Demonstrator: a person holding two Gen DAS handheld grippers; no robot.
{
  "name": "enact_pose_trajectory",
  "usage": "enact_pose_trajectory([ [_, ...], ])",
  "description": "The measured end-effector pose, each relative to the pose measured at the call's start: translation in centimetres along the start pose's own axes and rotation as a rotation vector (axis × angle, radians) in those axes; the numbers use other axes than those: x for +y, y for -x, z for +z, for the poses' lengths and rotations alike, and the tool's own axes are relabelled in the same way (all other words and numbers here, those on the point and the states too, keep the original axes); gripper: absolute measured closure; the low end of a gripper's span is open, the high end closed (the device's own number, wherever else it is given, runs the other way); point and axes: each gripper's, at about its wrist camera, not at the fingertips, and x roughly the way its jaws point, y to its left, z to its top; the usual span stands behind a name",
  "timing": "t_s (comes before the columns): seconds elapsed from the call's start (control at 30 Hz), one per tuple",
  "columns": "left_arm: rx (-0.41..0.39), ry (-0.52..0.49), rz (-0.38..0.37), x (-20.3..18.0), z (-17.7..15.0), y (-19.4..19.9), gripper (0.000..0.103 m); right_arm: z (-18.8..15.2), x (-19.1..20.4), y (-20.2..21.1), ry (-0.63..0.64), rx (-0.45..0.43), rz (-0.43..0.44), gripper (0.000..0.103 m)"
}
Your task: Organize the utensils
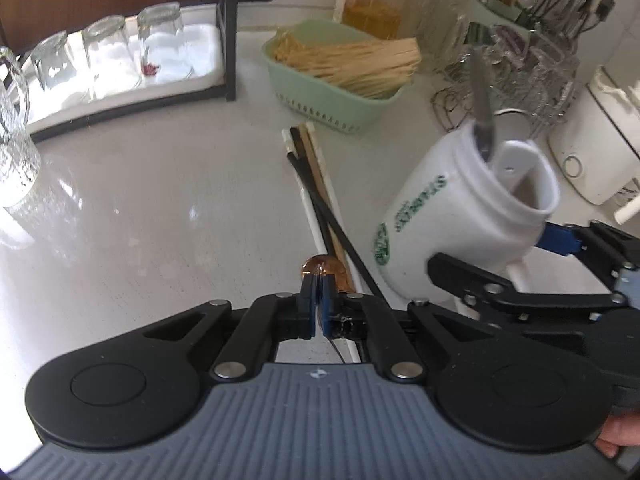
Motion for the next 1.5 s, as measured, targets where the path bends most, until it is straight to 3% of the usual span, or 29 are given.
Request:
enact_pose_trajectory([
  [0.37, 0.042, -0.034, -0.018, -0.8, 0.2, 0.6, 0.101, 0.5, -0.4, -0.3, 0.038, 0.011, 0.037, 0.020],
  [0.87, -0.024, 0.072, 0.110, -1.5, 0.3, 3.6, 0.102, 0.1, -1.3, -0.4, 0.104, -0.030, 0.118, 0.020],
  [1.37, -0.053, 0.077, 0.105, 0.1, 1.4, 5.4, 0.102, -0.1, -1.4, -0.5, 0.114, -0.049, 0.128, 0.020],
  [1.5, 0.006, 0.070, 0.089, 0.9, 1.2, 3.9, 0.101, 0.1, -1.3, -0.6, 0.112, -0.048, 0.126, 0.020],
])
